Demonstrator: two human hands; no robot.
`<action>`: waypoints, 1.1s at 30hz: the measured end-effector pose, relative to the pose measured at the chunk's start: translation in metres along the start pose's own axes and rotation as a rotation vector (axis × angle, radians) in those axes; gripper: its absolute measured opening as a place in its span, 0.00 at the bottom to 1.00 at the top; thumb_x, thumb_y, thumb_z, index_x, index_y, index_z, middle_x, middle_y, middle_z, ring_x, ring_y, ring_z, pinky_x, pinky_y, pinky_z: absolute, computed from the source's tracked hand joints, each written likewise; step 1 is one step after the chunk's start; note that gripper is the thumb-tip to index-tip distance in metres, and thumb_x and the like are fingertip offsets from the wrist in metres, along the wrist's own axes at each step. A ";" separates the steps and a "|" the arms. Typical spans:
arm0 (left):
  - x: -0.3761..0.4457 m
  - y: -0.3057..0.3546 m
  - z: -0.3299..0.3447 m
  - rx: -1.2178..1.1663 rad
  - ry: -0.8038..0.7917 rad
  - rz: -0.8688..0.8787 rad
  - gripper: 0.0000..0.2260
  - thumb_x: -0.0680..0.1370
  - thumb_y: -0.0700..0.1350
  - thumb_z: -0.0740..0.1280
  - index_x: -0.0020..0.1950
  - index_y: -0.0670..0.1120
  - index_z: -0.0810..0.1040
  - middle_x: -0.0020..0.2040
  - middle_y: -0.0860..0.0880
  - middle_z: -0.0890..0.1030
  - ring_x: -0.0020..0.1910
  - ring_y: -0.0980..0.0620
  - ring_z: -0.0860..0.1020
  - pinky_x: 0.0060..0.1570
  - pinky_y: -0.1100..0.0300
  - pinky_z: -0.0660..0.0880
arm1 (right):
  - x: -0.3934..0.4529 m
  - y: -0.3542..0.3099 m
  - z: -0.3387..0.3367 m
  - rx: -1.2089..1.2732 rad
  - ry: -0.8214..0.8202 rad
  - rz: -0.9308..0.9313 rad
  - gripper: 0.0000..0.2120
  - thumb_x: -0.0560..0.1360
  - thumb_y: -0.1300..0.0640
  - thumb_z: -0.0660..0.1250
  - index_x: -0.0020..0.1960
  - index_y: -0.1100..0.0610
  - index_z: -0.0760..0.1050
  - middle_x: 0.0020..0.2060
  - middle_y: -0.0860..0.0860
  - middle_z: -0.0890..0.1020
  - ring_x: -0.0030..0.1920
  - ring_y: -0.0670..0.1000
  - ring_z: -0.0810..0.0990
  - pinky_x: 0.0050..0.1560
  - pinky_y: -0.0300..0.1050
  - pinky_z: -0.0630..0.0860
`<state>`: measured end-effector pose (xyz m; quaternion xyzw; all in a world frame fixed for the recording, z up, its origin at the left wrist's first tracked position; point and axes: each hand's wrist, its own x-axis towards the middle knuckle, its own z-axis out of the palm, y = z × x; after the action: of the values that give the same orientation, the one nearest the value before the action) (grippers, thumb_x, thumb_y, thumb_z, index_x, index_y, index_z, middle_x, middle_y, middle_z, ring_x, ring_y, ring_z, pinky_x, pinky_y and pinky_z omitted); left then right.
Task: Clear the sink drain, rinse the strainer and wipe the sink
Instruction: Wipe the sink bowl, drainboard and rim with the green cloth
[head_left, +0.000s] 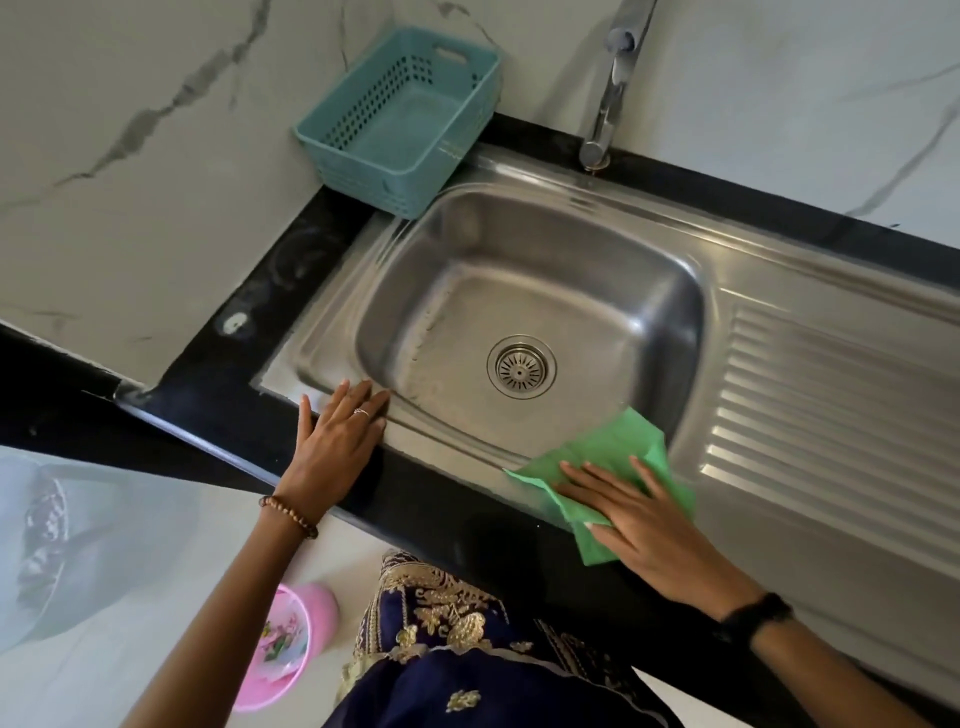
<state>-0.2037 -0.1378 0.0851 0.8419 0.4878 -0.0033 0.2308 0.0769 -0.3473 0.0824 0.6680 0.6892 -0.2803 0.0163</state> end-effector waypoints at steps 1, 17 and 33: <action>0.000 -0.001 0.001 0.016 -0.002 0.009 0.20 0.81 0.46 0.51 0.74 0.50 0.59 0.76 0.48 0.57 0.77 0.48 0.48 0.72 0.42 0.34 | -0.004 0.004 -0.001 0.018 -0.014 0.001 0.25 0.80 0.46 0.49 0.70 0.32 0.39 0.72 0.30 0.42 0.73 0.35 0.40 0.75 0.51 0.35; 0.053 -0.060 -0.055 0.100 -0.026 0.178 0.23 0.80 0.38 0.52 0.74 0.53 0.56 0.77 0.52 0.55 0.77 0.53 0.48 0.72 0.46 0.35 | 0.198 -0.153 -0.020 0.123 0.057 -0.029 0.24 0.79 0.44 0.53 0.74 0.42 0.56 0.77 0.47 0.52 0.74 0.51 0.61 0.70 0.56 0.61; 0.100 -0.102 -0.065 -0.088 0.001 0.380 0.23 0.80 0.35 0.55 0.74 0.41 0.55 0.76 0.43 0.54 0.76 0.48 0.51 0.72 0.62 0.42 | 0.149 -0.146 -0.013 0.122 0.042 0.060 0.24 0.79 0.40 0.48 0.70 0.30 0.38 0.73 0.33 0.40 0.76 0.43 0.47 0.73 0.43 0.44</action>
<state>-0.2498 0.0127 0.0808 0.9079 0.3199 0.0622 0.2636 -0.0705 -0.1993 0.0872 0.6938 0.6506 -0.3072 -0.0308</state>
